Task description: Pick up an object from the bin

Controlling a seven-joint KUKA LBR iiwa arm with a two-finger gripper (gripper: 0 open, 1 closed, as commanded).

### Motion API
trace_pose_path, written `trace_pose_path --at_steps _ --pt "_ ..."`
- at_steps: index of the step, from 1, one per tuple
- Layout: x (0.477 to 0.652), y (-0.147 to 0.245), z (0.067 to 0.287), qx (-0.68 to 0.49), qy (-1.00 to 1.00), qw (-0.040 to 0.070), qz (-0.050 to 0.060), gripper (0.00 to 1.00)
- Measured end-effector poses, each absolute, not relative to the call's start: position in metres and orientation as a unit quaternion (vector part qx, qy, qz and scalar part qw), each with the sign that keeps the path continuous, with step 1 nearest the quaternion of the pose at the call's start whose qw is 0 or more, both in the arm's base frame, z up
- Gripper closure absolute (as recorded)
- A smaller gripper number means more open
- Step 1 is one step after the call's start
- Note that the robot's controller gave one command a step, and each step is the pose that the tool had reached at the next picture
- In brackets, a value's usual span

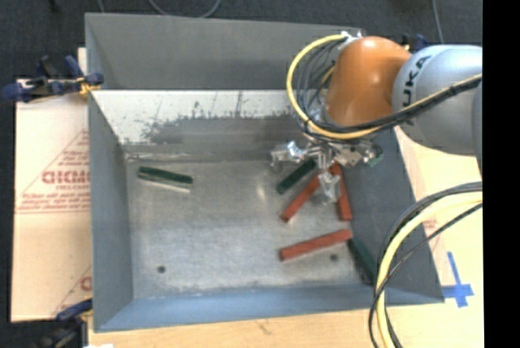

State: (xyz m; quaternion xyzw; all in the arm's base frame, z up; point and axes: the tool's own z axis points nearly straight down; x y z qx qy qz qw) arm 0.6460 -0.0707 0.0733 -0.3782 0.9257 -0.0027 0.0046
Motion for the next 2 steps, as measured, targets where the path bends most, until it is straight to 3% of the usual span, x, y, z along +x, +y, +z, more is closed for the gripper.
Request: trace_pose_path --at_steps 1,2 --pt "0.6339 -0.0769 0.0733 -0.476 0.879 0.004 -0.003 0.0" --pt "0.6344 -0.0765 0.0738 -0.475 0.88 0.005 -0.002 1.0"
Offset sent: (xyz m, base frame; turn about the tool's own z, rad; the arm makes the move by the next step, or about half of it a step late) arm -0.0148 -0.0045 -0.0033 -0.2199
